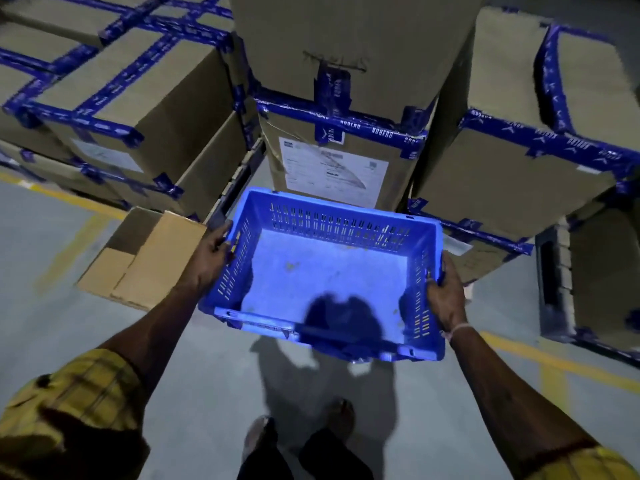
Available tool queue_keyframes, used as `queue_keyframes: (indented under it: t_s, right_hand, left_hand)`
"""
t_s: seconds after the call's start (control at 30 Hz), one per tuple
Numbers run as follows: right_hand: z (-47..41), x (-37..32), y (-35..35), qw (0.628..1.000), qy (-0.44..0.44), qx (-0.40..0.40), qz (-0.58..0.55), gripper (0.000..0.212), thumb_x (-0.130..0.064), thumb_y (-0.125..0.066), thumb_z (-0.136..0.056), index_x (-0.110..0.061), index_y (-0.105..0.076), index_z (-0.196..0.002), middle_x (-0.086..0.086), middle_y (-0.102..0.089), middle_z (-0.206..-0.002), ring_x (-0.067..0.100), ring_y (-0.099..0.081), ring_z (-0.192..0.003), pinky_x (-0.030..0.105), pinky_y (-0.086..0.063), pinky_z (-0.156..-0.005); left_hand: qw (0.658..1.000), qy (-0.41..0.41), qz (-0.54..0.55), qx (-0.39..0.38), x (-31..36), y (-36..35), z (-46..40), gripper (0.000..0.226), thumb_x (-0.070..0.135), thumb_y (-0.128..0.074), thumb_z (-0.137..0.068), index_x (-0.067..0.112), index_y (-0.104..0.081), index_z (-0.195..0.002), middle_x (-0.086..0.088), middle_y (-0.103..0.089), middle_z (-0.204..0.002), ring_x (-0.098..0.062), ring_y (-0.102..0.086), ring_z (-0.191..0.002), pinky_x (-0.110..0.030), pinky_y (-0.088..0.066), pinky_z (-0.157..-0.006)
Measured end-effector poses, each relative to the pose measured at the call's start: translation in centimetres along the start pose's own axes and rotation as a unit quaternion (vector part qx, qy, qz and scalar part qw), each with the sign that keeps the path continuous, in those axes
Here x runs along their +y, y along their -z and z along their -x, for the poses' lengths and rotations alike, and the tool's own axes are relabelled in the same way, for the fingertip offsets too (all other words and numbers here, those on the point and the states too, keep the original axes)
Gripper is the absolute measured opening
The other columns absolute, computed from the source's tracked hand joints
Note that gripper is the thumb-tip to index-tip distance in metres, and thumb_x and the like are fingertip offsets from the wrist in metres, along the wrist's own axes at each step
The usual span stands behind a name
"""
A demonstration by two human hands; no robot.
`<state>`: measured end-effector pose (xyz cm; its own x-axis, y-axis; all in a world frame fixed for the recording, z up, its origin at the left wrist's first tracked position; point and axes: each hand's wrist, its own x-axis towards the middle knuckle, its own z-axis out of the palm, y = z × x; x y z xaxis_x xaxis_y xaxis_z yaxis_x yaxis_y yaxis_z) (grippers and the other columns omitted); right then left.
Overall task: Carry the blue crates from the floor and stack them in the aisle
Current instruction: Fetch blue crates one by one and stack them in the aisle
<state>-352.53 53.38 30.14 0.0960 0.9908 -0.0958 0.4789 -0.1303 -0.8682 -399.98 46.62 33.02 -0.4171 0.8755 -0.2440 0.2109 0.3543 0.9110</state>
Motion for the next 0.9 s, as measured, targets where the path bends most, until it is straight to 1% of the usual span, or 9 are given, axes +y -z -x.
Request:
queue_keyframes:
  t_s: [0.17, 0.23, 0.37, 0.43, 0.5, 0.6, 0.67, 0.83, 0.9]
  right_hand:
    - [-2.5, 4.9, -3.6, 0.999, -0.043, 0.020, 0.025, 0.071, -0.018, -0.050, -0.090, -0.064, -0.032, -0.141, -0.007, -0.049, -0.150, 0.024, -0.047, -0.138, 0.055, -0.041, -0.111]
    - [-1.9, 4.1, -4.6, 0.998, -0.050, 0.037, 0.024, 0.066, -0.020, -0.049, -0.091, -0.054, -0.034, -0.145, -0.002, -0.049, -0.150, 0.026, -0.047, -0.137, 0.055, -0.041, -0.111]
    - [-0.9, 1.6, -5.6, 0.995, -0.054, 0.079, 0.029, 0.058, -0.001, -0.047, -0.098, -0.021, -0.040, -0.152, 0.001, -0.053, -0.145, 0.016, -0.053, -0.123, 0.031, -0.043, -0.104]
    - [-0.6, 1.0, -6.1, 0.993, -0.059, 0.097, 0.026, 0.055, 0.002, -0.046, -0.099, -0.014, -0.040, -0.151, -0.002, -0.053, -0.139, 0.010, -0.052, -0.116, 0.017, -0.040, -0.094]
    - [-0.5, 1.3, -6.5, 0.991, -0.067, 0.116, 0.010, 0.051, 0.004, -0.045, -0.100, -0.007, -0.041, -0.150, -0.001, -0.053, -0.136, 0.012, -0.056, -0.113, 0.011, -0.040, -0.089]
    - [0.0, 2.2, -6.9, 0.990, -0.070, 0.113, 0.046, 0.055, 0.001, -0.045, -0.099, -0.012, -0.040, -0.152, 0.005, -0.054, -0.139, 0.027, -0.055, -0.123, 0.025, -0.039, -0.100]
    - [0.1, 2.4, -6.7, 0.988, -0.082, 0.084, 0.098, 0.055, -0.003, -0.047, -0.099, -0.014, -0.039, -0.152, 0.013, -0.056, -0.139, 0.032, -0.055, -0.124, 0.032, -0.040, -0.102]
    - [0.6, 1.4, -6.9, 0.982, -0.076, 0.087, 0.150, 0.055, -0.003, -0.048, -0.099, -0.012, -0.038, -0.152, 0.025, -0.052, -0.141, 0.041, -0.051, -0.128, 0.039, -0.040, -0.104]
    - [0.2, 1.5, -7.1, 0.982, -0.063, 0.108, 0.142, 0.055, -0.007, -0.049, -0.098, -0.014, -0.039, -0.152, 0.027, -0.053, -0.139, 0.043, -0.053, -0.124, 0.039, -0.041, -0.099]
  left_hand:
    - [0.999, -0.006, -0.020, -0.034, -4.1, 0.2, -6.3, 0.043, 0.013, -0.051, -0.105, 0.043, -0.056, -0.136, 0.018, -0.071, -0.099, 0.002, -0.060, -0.070, -0.027, -0.053, -0.078]
    - [0.998, -0.008, -0.026, -0.055, -5.4, 0.3, -8.0, 0.043, 0.019, -0.051, -0.105, 0.048, -0.055, -0.137, 0.011, -0.071, -0.103, 0.002, -0.061, -0.073, -0.035, -0.051, -0.085]
    - [0.997, -0.026, -0.007, -0.067, -4.7, -0.8, -9.2, 0.044, 0.011, -0.046, -0.107, 0.038, -0.046, -0.141, -0.021, -0.064, -0.129, 0.006, -0.056, -0.074, -0.020, -0.051, -0.076]
    - [0.996, -0.044, -0.006, -0.075, -5.0, -0.9, -9.9, 0.045, 0.008, -0.044, -0.107, 0.032, -0.045, -0.145, -0.022, -0.058, -0.141, 0.002, -0.055, -0.078, -0.010, -0.049, -0.070]
    - [0.996, -0.050, -0.010, -0.070, -5.3, -0.9, -10.4, 0.046, 0.004, -0.044, -0.106, 0.015, -0.043, -0.151, -0.009, -0.065, -0.134, 0.006, -0.054, -0.079, -0.006, -0.047, -0.069]
    - [0.996, -0.046, -0.012, -0.074, -5.3, -0.6, -10.5, 0.047, -0.001, -0.042, -0.106, 0.004, -0.037, -0.152, 0.024, -0.063, -0.104, 0.018, -0.053, -0.063, -0.002, -0.044, -0.067]
    - [0.996, -0.042, -0.015, -0.077, -5.3, -0.6, -10.7, 0.047, -0.001, -0.042, -0.106, 0.005, -0.037, -0.152, 0.031, -0.059, -0.101, 0.017, -0.053, -0.063, -0.004, -0.045, -0.067]
    - [0.993, -0.066, -0.036, -0.091, -4.6, -0.2, -9.6, 0.048, 0.001, -0.040, -0.107, 0.002, -0.033, -0.154, 0.004, -0.053, -0.117, 0.017, -0.052, -0.064, 0.000, -0.042, -0.067]
    - [0.990, -0.096, -0.058, -0.080, -4.9, -0.2, -9.3, 0.047, 0.004, -0.040, -0.108, 0.004, -0.033, -0.154, 0.001, -0.051, -0.115, 0.008, -0.052, -0.078, 0.002, -0.041, -0.070]
